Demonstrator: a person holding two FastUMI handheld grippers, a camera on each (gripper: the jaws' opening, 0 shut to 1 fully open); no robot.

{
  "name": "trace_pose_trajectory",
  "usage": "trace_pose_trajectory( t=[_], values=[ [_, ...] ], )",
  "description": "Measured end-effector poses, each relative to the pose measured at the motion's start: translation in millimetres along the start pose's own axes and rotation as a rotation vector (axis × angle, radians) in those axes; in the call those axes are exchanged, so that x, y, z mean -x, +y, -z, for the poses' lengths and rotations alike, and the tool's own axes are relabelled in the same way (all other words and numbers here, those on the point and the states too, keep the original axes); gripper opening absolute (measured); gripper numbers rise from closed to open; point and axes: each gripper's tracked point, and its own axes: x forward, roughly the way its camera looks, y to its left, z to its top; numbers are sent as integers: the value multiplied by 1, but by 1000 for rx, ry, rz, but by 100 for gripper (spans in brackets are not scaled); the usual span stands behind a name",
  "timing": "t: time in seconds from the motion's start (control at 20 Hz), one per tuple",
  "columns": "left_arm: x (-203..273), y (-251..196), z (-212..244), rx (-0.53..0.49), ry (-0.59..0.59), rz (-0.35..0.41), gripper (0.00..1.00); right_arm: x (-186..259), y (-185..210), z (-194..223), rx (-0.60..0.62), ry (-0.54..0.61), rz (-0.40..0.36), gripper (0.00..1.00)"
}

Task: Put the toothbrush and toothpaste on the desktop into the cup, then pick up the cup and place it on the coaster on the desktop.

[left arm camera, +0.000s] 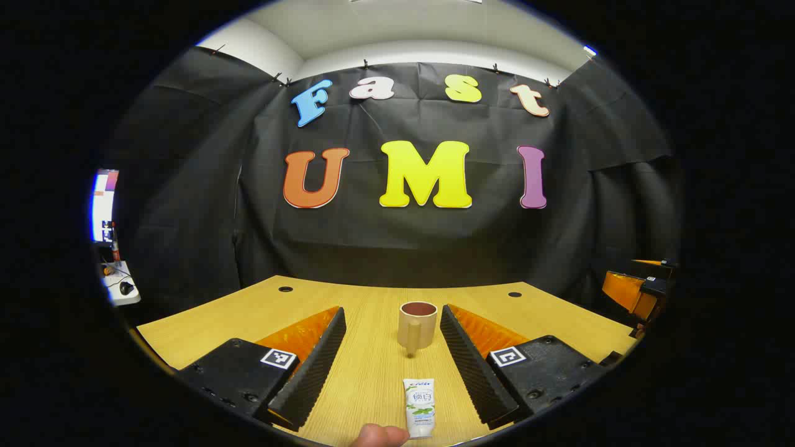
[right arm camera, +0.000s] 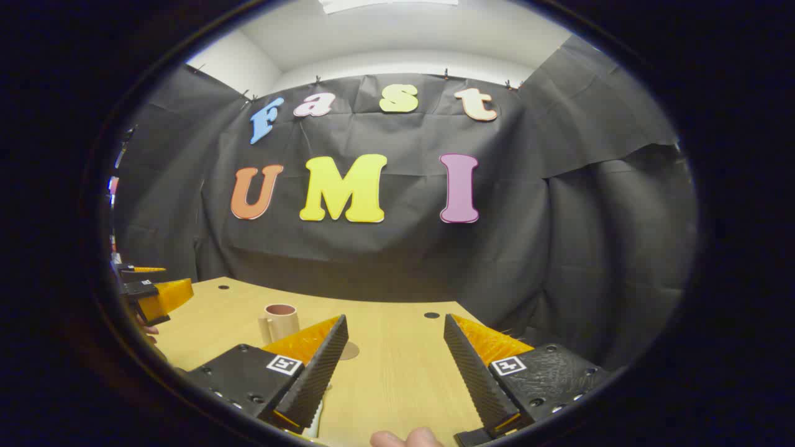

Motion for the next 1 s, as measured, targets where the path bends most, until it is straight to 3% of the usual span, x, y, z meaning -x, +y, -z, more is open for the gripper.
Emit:
trace_pose_trajectory(
  t=[0.65, 1.0],
  values=[
    [1, -2, 7, -15, 23, -5, 97, 0, -4, 6, -28, 13, 17, 94],
    [8, -10, 34, -30, 119, 12, 97, -3, 2, 26, -58, 68, -5, 96]
  ],
)
